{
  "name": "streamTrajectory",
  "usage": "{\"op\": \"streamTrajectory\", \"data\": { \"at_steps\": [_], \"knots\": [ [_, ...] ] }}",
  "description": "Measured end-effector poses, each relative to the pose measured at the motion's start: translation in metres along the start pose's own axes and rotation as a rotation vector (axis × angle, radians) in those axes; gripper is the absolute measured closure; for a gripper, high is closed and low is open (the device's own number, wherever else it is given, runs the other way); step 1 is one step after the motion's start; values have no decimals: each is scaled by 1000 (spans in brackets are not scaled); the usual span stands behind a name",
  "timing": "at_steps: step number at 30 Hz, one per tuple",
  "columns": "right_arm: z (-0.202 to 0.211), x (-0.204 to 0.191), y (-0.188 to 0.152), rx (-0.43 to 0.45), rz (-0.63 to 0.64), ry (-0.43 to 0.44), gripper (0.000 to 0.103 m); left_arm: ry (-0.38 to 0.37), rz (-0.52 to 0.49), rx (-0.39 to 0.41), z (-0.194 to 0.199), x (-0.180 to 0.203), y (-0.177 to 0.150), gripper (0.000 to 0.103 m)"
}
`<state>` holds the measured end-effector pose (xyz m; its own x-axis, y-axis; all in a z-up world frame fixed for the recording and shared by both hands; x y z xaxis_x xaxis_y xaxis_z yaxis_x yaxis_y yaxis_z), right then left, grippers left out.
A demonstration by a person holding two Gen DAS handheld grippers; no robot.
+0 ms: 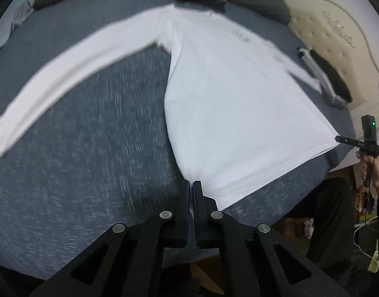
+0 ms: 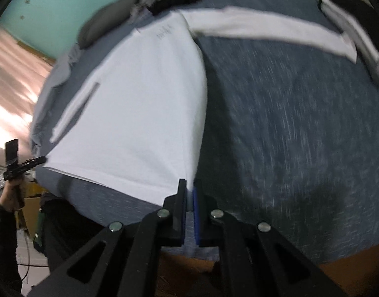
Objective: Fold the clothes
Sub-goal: 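Pull the hem taut with both grippers, then open both grippers and release the hem onto the bed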
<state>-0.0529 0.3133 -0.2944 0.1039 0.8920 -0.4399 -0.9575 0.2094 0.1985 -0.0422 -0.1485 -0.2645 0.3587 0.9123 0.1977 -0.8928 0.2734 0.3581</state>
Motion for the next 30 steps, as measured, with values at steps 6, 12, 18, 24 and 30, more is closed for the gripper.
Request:
{"op": "streamTrajectory", "data": {
  "at_steps": [6, 12, 18, 24, 30],
  "knots": [
    [-29, 18, -3, -20, -21, -24, 99, 7, 29, -74, -45, -6, -13, 100],
    [-28, 20, -4, -34, -21, -10, 93, -6, 42, -101, -55, -11, -23, 99],
    [-12, 25, 6, 9, -96, 44, 56, -27, 87, -88, -47, -24, -31, 98],
    [-36, 32, 8, -48, -140, 0, 55, -56, 123, -92, -50, -29, -38, 92],
    [-51, 31, 0, -76, -153, 10, 55, -80, 112, -115, -64, -21, -43, 84]
  ]
}}
Point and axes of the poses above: each gripper's, at about its wrist camera, not at the fingertips, and z roughly against the way its jaws point, x to its right, y to its top, the point moved 5 cm from there along -z, roughly the way its jaws point, and after that the axes turned 12 degrees about -z, right-handed, at the moved point
